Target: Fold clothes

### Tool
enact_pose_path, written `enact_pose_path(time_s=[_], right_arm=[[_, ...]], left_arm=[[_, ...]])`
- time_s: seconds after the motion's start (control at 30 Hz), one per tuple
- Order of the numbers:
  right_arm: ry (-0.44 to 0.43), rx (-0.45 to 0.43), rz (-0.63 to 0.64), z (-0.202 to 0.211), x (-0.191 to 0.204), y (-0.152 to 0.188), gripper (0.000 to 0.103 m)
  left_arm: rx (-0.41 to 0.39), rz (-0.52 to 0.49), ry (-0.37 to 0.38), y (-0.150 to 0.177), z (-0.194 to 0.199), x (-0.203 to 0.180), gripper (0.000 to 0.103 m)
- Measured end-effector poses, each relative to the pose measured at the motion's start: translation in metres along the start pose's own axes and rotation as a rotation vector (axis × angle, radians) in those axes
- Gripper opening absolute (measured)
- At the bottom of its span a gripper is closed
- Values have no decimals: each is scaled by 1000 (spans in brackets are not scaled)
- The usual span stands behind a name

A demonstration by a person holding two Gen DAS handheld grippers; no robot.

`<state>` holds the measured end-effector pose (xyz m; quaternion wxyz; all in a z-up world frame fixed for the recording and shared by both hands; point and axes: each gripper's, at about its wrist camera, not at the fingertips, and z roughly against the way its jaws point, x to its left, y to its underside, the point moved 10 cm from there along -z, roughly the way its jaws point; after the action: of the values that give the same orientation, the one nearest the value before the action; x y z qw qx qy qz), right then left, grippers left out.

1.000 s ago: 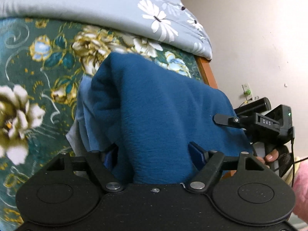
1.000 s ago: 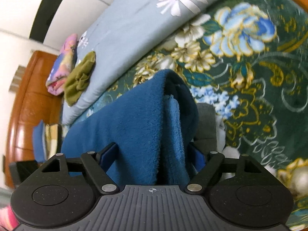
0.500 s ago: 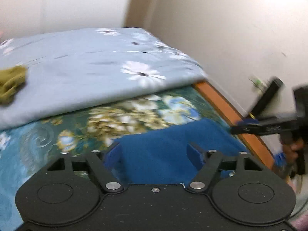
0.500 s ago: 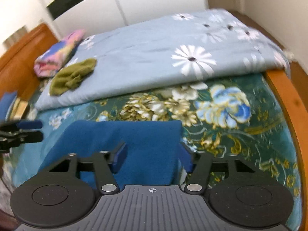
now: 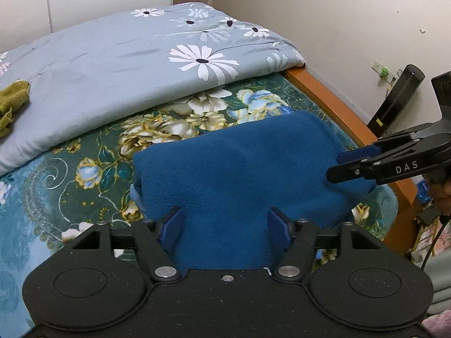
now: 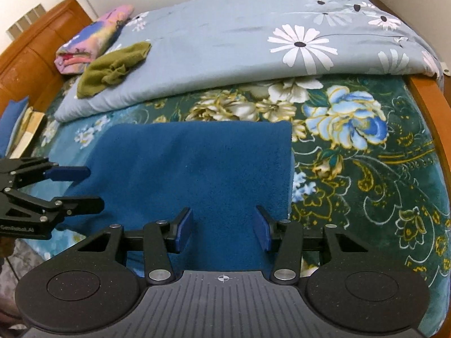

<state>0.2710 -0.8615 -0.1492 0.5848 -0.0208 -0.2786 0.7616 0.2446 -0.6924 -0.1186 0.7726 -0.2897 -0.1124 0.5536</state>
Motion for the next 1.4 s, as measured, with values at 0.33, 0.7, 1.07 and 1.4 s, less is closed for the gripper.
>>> enact_pose_path(time_s=[0.33, 0.7, 1.07, 1.4], right_arm=[[-22, -15, 63, 8, 11, -8, 80], [16, -128, 92, 42, 61, -10, 103], [44, -207, 227, 51, 235, 34, 103], [-102, -87, 380, 1, 389, 50, 103]], left_arm=[[-34, 70, -34, -5, 13, 2, 74], [-175, 97, -110, 11, 85, 29, 96], [-274, 195, -244, 124, 212, 125, 101], [-239, 499, -445, 225, 280, 227, 101]])
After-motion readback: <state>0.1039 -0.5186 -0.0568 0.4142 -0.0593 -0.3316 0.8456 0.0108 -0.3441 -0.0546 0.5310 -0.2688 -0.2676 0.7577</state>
